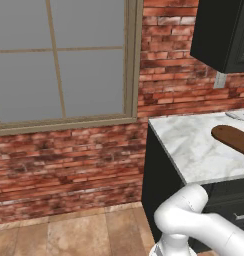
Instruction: Open the drawer on the right and place the cutting tools on the cutting board.
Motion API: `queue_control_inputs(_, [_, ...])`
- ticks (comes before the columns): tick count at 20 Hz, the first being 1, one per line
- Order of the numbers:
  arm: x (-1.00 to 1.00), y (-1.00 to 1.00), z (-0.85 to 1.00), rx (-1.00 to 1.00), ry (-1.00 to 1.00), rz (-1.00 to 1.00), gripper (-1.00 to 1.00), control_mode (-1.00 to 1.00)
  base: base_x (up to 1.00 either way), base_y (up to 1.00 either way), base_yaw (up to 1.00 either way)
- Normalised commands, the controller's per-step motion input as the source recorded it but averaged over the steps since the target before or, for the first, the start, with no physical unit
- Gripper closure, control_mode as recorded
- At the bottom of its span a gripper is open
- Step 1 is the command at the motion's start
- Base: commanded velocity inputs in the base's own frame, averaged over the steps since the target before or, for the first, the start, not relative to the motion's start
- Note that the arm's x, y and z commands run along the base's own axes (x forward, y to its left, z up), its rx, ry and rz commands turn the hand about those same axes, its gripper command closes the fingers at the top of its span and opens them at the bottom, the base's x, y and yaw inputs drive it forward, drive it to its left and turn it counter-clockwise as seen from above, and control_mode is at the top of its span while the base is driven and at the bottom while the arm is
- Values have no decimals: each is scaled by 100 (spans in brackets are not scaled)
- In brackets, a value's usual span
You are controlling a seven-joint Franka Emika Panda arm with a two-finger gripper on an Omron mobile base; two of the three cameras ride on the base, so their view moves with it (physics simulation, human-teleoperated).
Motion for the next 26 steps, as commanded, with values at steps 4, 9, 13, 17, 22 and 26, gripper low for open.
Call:
queue_control_inputs(4, [4,0,-31,0,-13,-4,-100,-100,0,0,0])
queue_control_inputs(9, [8,0,-27,0,-15,-4,-100,-100,0,0,0])
queue_control_inputs(13, [18,0,-25,0,-15,-4,-100,-100,0,0,0])
queue_control_inputs(17, [22,0,-30,0,-16,-3,-100,-100,0,0,0])
queue_control_inputs(22, [23,-1,-25,0,-14,-1,-100,-100,0,0,0])
queue_control_inputs(26, [20,-17,-22,0,-12,0,-100,-100,0,0,0])
